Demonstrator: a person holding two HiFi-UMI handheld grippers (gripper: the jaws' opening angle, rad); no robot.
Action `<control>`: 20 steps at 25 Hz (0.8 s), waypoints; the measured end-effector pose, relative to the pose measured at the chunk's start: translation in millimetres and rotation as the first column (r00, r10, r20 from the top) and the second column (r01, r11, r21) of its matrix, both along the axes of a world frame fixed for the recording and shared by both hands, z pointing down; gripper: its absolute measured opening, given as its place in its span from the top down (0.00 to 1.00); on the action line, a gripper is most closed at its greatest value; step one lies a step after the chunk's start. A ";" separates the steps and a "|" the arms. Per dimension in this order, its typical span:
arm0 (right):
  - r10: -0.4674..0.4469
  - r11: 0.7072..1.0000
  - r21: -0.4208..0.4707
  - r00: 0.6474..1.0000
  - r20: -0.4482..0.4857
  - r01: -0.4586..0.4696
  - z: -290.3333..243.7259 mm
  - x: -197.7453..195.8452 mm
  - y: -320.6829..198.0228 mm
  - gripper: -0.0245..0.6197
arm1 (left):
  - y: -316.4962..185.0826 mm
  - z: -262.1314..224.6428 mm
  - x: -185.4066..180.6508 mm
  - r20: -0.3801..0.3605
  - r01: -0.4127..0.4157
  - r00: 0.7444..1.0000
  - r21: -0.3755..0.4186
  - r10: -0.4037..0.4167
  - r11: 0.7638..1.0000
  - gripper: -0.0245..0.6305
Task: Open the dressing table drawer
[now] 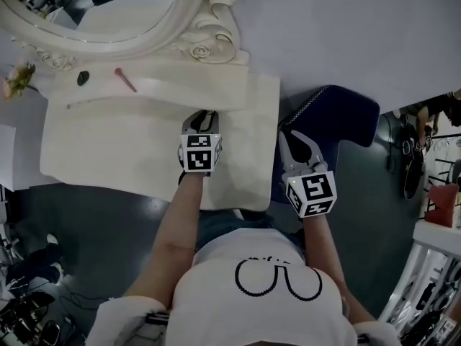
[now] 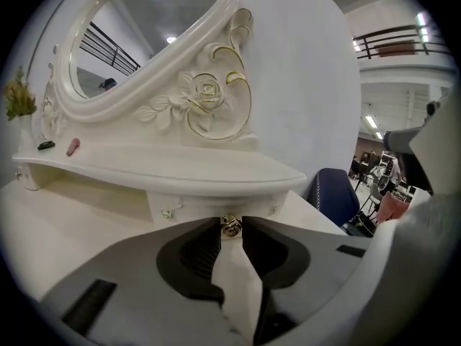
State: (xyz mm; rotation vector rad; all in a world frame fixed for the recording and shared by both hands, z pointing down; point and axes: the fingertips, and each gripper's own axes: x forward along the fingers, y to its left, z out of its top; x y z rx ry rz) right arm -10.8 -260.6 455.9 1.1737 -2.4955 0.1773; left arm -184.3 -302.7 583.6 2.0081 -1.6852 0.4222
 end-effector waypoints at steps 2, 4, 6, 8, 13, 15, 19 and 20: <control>0.010 1.000 0.001 1.000 -0.003 -0.010 0.8 0.9 1.0 0.97 | -0.3 0.1 -0.3 -0.009 -0.006 1.000 -0.005 0.006 1.000 0.82; 0.014 1.000 0.005 1.000 -0.003 -0.014 -0.1 0.7 1.4 0.97 | 0.0 0.3 -0.1 -0.013 -0.007 1.000 -0.011 0.007 1.000 0.82; 0.010 1.000 0.008 1.000 -0.003 -0.010 -1.0 -0.8 3.3 0.97 | 3.0 0.2 0.7 -0.014 -0.006 1.000 -0.017 0.005 1.000 0.82; 0.003 1.000 0.008 1.000 -0.001 -0.003 -1.3 -2.6 5.9 0.97 | 8.2 0.0 1.9 -0.016 -0.002 1.000 -0.020 0.001 1.000 0.82; -0.022 1.000 -0.001 1.000 0.000 0.022 0.6 -8.4 12.7 0.97 | 21.8 0.6 3.8 -0.015 0.007 1.000 -0.029 -0.008 1.000 0.82; -0.032 0.999 -0.009 0.999 -0.003 0.032 3.1 -11.5 15.2 0.97 | 27.6 1.8 3.1 -0.015 0.010 1.000 -0.036 -0.011 0.999 0.82; -0.046 0.999 -0.022 0.999 -0.007 0.046 6.1 -15.6 18.8 0.97 | 39.4 2.8 4.9 -0.021 0.016 1.000 -0.041 -0.016 0.999 0.82; -0.049 0.999 -0.024 0.999 -0.007 0.049 6.0 -16.3 19.3 0.97 | 42.0 2.4 5.8 -0.023 0.016 1.000 -0.042 -0.017 0.999 0.82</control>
